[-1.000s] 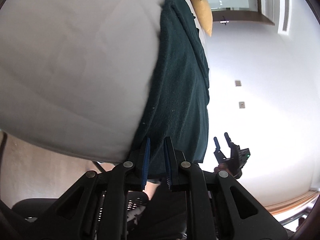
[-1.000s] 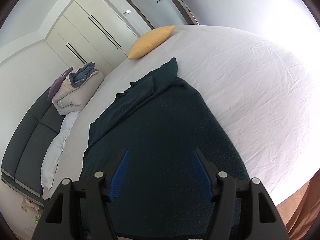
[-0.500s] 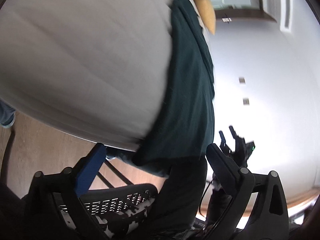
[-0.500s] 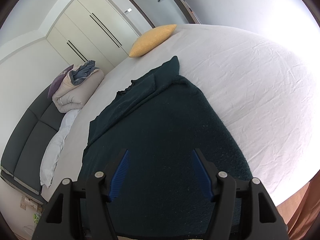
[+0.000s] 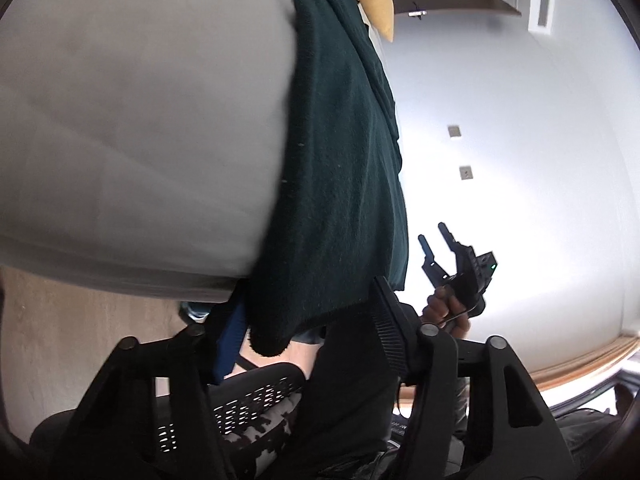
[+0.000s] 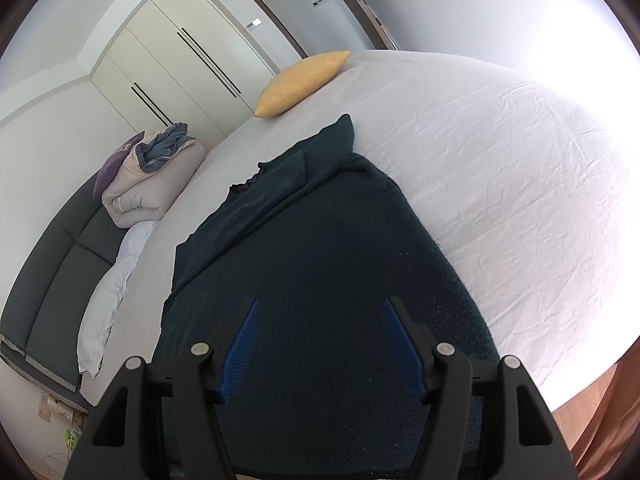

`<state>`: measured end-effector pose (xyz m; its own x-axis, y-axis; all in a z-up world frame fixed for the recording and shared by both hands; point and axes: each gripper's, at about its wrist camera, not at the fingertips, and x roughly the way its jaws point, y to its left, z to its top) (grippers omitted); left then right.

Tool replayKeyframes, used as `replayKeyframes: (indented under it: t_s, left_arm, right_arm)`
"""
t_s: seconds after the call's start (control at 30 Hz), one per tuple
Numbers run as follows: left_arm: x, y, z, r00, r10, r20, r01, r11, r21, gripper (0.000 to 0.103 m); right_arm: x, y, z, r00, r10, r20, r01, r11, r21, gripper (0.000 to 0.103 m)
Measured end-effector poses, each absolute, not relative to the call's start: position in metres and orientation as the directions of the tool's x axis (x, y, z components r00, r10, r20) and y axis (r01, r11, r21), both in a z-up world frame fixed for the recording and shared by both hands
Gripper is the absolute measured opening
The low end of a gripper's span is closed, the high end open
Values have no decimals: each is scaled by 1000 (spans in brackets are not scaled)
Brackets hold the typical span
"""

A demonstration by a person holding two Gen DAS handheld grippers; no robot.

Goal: Fold small clothes

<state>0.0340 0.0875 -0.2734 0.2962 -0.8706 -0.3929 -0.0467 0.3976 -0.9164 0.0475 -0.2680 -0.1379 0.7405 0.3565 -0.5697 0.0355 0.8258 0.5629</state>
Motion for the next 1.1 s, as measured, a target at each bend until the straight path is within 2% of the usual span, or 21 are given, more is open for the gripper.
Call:
replayKeyframes:
  t_s: [0.07,0.13,0.3,0.37,0.43,0.63,0.8,0.83,0.87,0.97,1.1]
  left_arm:
    - [33,89,-273,311,-867,-389,-40,397,-917,40]
    - [35,86,-270,321,-864,-388,-30,400,-916,32]
    - [33,98,-265,377,-853,-360,-21,380,-925,32]
    - [33,105,-264,401,-854,-333,-22,354,-935,22]
    - [35,107,-262,397,-841,-367,-21,391,-920,16]
    - [42,110,-263,329,-862,-386,-1,408,-913,15]
    - [44,128,-266,356,-851,-386,-39,399,-916,15]
    - [43,131,-259,370,-837,-403,-20,427,-904,6]
    - [45,128,-251,383,-823,-420,-5,452,-892,4]
    - [48,130,-240,394,-809,-436,11,479,-878,4]
    - [51,124,-230,397,-814,-424,28,473,-881,4]
  right_arm:
    - [47,-268,-138,743,354,-567,36,826,563,66]
    - [48,-269,-137,744,352,-567,37,826,562,66]
    - [46,-283,-134,763,328,-557,56,824,563,66]
    - [46,-288,-133,768,320,-555,62,825,562,66]
    - [45,-292,-133,770,312,-556,68,827,558,66]
    - [43,-306,-131,776,293,-558,85,829,553,66]
    - [36,-321,-134,767,277,-579,112,831,545,66]
    - [33,-325,-134,761,268,-591,122,835,536,66]
    - [31,-328,-135,757,259,-600,130,841,526,66]
    - [23,-342,-139,732,236,-639,159,853,497,66]
    - [21,-360,-156,625,223,-748,216,872,440,66]
